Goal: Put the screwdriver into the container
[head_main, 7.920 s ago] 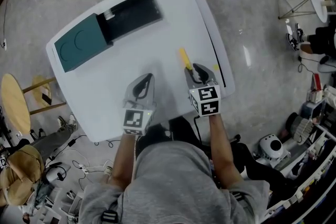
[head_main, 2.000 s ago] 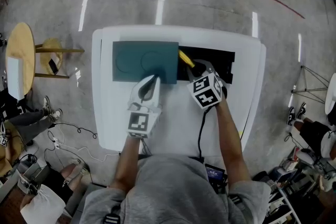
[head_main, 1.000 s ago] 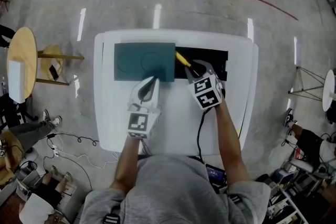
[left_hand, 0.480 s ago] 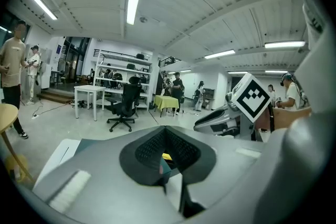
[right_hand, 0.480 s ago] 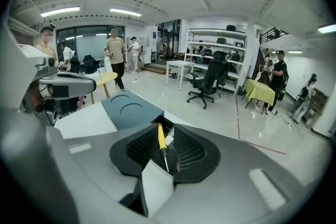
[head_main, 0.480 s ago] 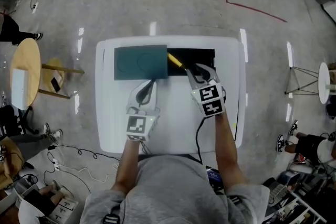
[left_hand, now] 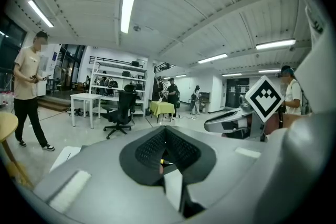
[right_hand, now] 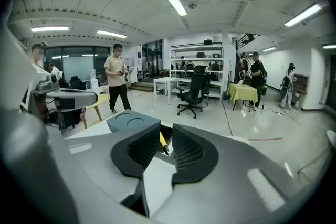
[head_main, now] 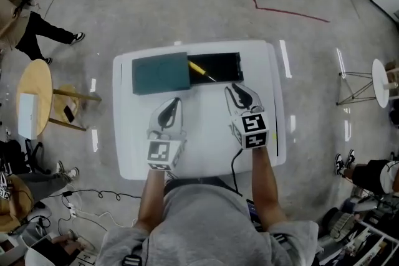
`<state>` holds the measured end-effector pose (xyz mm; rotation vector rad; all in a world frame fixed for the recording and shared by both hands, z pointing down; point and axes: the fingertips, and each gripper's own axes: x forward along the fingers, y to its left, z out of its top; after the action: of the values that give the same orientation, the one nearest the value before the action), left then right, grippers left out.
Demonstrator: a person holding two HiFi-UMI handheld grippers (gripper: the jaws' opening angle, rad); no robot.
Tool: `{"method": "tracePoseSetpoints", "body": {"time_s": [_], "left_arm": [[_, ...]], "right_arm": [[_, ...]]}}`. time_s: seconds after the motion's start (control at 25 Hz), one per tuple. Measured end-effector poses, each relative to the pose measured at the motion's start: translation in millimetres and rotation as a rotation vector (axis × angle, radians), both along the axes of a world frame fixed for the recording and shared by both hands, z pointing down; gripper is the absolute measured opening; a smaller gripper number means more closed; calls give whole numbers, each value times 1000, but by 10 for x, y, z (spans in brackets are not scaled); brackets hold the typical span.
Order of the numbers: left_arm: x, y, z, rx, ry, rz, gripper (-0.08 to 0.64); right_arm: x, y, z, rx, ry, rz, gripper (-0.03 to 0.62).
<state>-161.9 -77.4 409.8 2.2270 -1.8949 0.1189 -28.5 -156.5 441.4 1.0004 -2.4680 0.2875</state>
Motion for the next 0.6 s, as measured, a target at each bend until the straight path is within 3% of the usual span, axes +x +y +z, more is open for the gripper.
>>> {"method": "tracePoseSetpoints", "body": {"time_s": [0.6], "left_arm": [[785, 578, -331, 64, -49, 105, 11]], "right_arm": [[839, 874, -343, 94, -109, 124, 46]]}}
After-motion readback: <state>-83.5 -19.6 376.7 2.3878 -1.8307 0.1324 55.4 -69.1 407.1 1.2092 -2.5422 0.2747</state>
